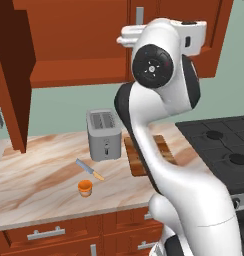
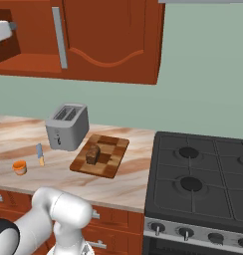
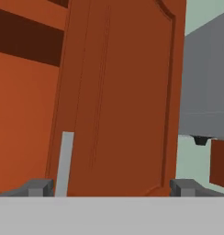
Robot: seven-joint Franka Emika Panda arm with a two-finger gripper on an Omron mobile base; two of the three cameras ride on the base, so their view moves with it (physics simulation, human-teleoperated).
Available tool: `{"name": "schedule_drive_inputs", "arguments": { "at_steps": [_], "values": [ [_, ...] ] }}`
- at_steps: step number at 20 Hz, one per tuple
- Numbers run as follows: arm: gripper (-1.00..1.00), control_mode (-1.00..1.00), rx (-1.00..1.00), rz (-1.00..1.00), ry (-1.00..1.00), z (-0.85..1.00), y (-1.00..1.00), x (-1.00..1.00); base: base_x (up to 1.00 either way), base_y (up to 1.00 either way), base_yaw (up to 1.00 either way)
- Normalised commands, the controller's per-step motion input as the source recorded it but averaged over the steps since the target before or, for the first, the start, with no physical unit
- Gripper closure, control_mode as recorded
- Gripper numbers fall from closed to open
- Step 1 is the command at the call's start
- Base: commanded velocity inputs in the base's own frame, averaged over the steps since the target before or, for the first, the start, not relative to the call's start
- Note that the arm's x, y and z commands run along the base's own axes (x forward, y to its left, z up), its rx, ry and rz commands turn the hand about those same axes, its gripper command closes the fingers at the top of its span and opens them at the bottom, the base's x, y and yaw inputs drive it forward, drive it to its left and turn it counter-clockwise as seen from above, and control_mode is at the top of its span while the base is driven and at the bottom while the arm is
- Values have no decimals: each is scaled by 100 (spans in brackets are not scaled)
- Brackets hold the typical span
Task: Pick the bread, place it on the cutting board, pick the jam, place it on the counter, and close the cabinet.
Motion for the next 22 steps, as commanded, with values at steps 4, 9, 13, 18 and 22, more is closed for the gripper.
{"name": "schedule_drive_inputs", "arguments": {
  "at_steps": [4, 9, 13, 18, 22],
  "values": [
    [-100, -100, 0, 0, -1, -13, 26, -27, 0, 0, 0],
    [-100, -100, 0, 0, -5, -16, 21, -32, 0, 0, 0],
    [-100, -100, 0, 0, -9, -22, 26, -37, 0, 0, 0],
    [-100, -100, 0, 0, -12, -16, 22, -35, 0, 0, 0],
    [-100, -100, 0, 0, -11, -13, 23, -24, 0, 0, 0]
  ]
}}
